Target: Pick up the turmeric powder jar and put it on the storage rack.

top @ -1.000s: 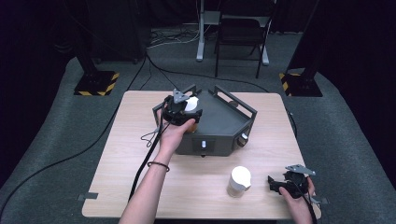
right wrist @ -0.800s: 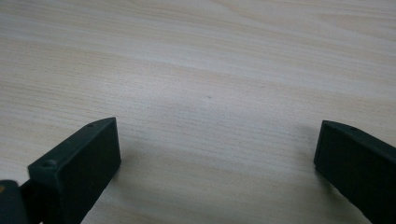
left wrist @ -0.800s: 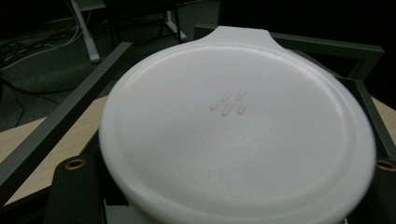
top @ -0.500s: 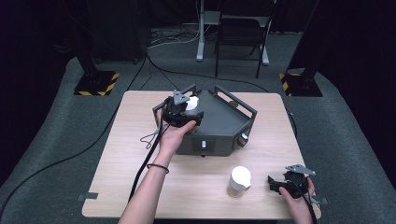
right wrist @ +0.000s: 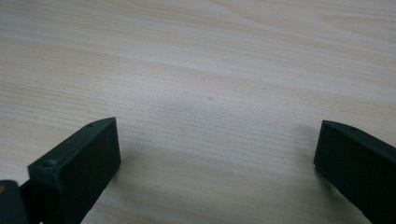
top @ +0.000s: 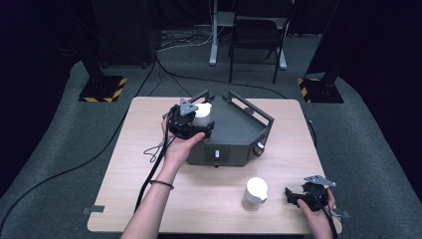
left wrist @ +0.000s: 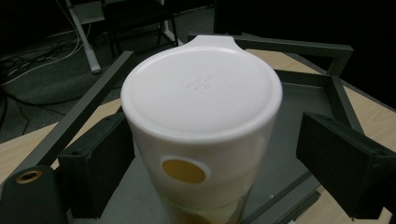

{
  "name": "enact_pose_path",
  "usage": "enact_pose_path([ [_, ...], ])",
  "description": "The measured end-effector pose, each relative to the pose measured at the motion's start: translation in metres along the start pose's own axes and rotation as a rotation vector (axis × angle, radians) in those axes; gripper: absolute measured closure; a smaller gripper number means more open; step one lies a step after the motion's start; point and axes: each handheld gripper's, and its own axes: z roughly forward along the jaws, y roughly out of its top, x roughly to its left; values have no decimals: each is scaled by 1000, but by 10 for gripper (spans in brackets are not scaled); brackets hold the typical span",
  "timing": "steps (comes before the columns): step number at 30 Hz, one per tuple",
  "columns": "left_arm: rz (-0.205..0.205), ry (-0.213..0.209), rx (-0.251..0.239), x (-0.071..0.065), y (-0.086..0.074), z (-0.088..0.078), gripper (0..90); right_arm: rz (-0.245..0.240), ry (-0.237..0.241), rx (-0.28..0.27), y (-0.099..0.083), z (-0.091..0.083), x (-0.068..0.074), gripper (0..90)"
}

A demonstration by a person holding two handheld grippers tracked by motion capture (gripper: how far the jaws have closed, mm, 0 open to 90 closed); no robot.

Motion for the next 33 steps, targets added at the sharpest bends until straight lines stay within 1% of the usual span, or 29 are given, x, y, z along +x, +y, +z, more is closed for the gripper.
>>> enact_pose_path([
  [3,1,0,5,1,-1,-4,98,1,-1,0,0,0,0,0],
  [9,-5,0,-1,4,-11,-11,79,0,0,0,0,0,0,0],
  [10,-3,3,-5,4,-16,-15,77,-1,1,0,0,0,0,0],
  [14,9,8,0,6,-25,-24,69,-1,1,0,0,0,0,0],
  [17,2,5,-7,9,-34,-31,68,-1,0,0,0,0,0,0],
  [23,13,25,-1,8,-49,-42,65,-4,2,0,1,1,0,0],
  [26,3,21,3,10,-59,-45,65,-4,2,0,1,1,0,0],
  [28,4,19,13,12,-66,-48,65,-3,2,0,1,1,0,0],
  [33,-13,22,5,15,-83,-53,66,-4,2,0,1,1,0,0],
])
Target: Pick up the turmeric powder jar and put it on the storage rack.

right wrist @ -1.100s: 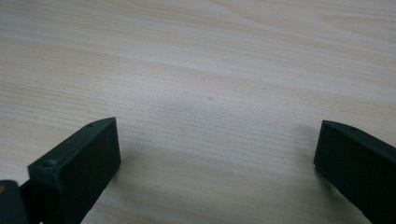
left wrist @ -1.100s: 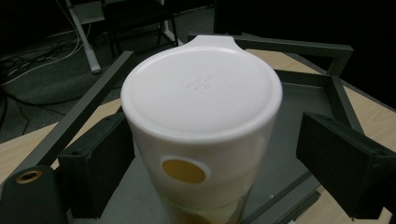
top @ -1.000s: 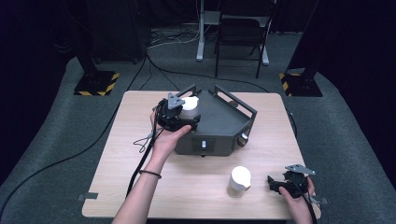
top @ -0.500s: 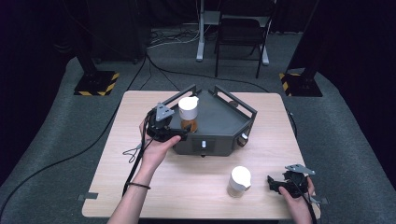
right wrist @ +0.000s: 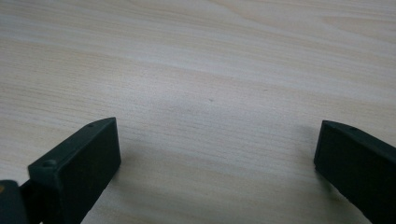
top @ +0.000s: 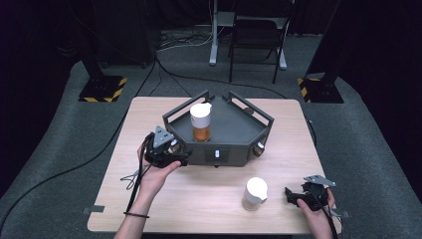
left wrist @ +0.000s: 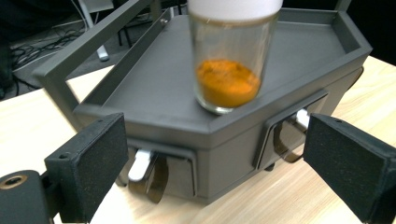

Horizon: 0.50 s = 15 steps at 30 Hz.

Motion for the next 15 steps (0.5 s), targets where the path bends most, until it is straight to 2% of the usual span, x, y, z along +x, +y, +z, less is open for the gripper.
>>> enact_pose_path([
  [6,-11,13,-7,0,-17,-6,67,0,0,0,0,0,0,0],
  [15,-34,12,22,6,-43,-7,68,0,0,0,0,0,0,0],
])
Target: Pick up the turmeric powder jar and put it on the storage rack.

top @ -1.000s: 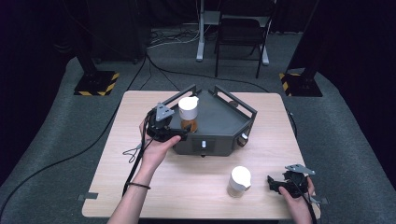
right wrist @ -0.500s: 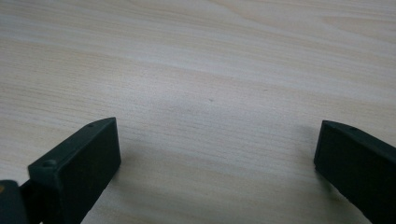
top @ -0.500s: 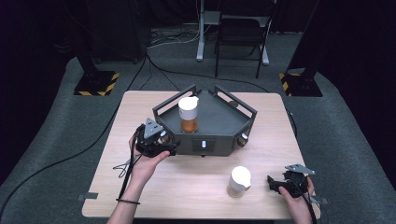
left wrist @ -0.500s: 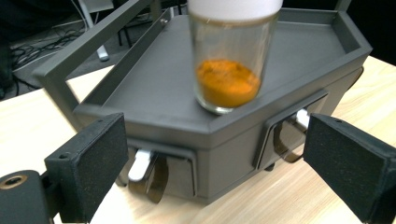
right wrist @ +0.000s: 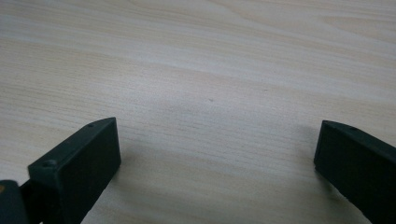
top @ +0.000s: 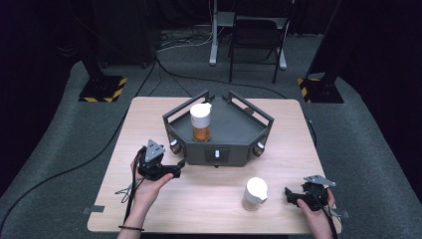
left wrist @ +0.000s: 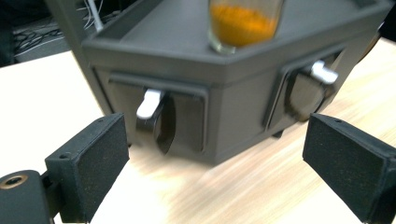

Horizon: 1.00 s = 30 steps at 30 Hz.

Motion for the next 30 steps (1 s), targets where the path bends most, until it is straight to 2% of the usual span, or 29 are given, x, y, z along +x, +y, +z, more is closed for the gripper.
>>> enact_pose_path([
  [9,-44,6,23,11,-32,-5,70,1,-1,0,0,0,0,0],
  [15,-55,8,43,15,-46,-6,73,1,-1,0,0,0,0,0],
  [21,-45,24,72,16,-57,-7,75,1,-1,0,0,0,0,0],
  [26,-72,28,84,20,-67,-8,75,2,-1,0,0,0,0,0],
  [30,-63,65,111,18,-73,-5,75,1,-1,0,0,0,0,0],
])
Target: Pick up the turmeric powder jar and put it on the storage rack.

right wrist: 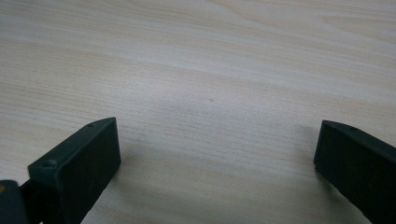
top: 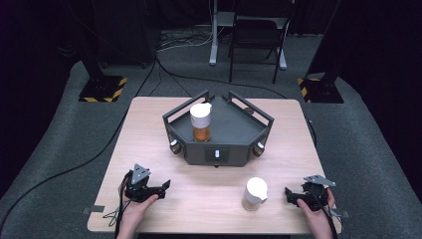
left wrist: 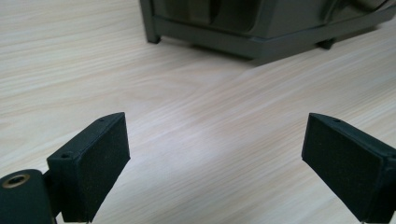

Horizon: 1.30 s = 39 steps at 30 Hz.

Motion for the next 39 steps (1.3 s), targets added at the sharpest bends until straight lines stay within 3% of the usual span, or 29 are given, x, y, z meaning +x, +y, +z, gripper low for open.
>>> enact_pose_path([
  [11,-32,7,103,7,-1,9,74,-1,2,0,0,0,0,0],
  [15,-50,-10,135,12,0,12,74,-1,2,0,0,0,0,0],
  [21,-39,8,137,7,0,13,72,-1,2,0,0,0,0,0],
  [23,-8,28,149,3,2,14,71,-1,2,0,0,0,0,0],
  [25,-2,34,152,1,2,15,68,-1,2,0,0,0,0,0],
  [39,-3,42,159,0,3,16,45,-1,2,0,0,0,0,0],
])
